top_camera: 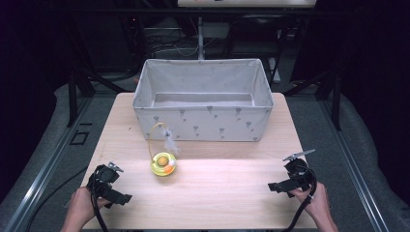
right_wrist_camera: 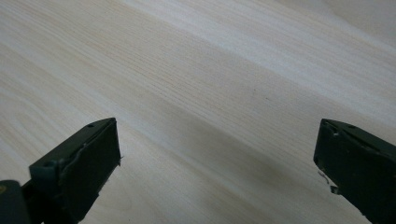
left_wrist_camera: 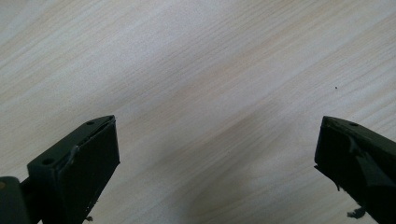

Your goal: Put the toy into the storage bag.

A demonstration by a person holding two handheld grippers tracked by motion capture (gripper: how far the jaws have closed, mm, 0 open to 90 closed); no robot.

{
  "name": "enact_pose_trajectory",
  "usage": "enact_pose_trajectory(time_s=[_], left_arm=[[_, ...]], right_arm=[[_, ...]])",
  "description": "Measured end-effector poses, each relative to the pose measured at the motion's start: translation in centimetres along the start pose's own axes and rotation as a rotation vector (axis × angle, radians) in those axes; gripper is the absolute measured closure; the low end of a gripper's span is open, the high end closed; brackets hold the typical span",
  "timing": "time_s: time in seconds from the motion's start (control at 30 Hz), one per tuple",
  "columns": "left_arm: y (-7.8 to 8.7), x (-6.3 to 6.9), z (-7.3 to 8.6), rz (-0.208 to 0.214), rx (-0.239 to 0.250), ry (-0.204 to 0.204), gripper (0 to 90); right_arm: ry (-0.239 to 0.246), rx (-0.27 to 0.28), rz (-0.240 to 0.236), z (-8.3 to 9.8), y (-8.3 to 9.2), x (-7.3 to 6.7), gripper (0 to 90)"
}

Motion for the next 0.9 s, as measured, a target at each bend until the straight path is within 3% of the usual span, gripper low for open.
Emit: enact_pose_trajectory(time_s=[0.53, 0.73, 0.9], left_arm=[[0.6, 0.1, -0.5, -0.011, 0.003, 0.0, 0.5], [2.3, 0.3, -1.4, -0.027, 0.041, 0.017, 1.6], [3.5, 0.4, -2.2, 0.007, 0.071, 0.018, 1.4]], right_arm=[[0.029, -0.016, 0.013, -0.1, -0.1, -0.4, 0.8], [0.031, -0.013, 0.009, -0.1, -0.1, -0.6, 0.9], [0.035, -0.017, 0.015, -0.2, 0.0, -0.5, 1.0]])
Point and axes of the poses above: each handheld gripper's, and its own axes: y roughly backward along the jaws, z roughly out of its underside, x roughly to its right, the point moved 1 cm from there along -y, roughly forward along the jaws, and after that the axes turned 10 degrees about z, right-handed, at the moved point
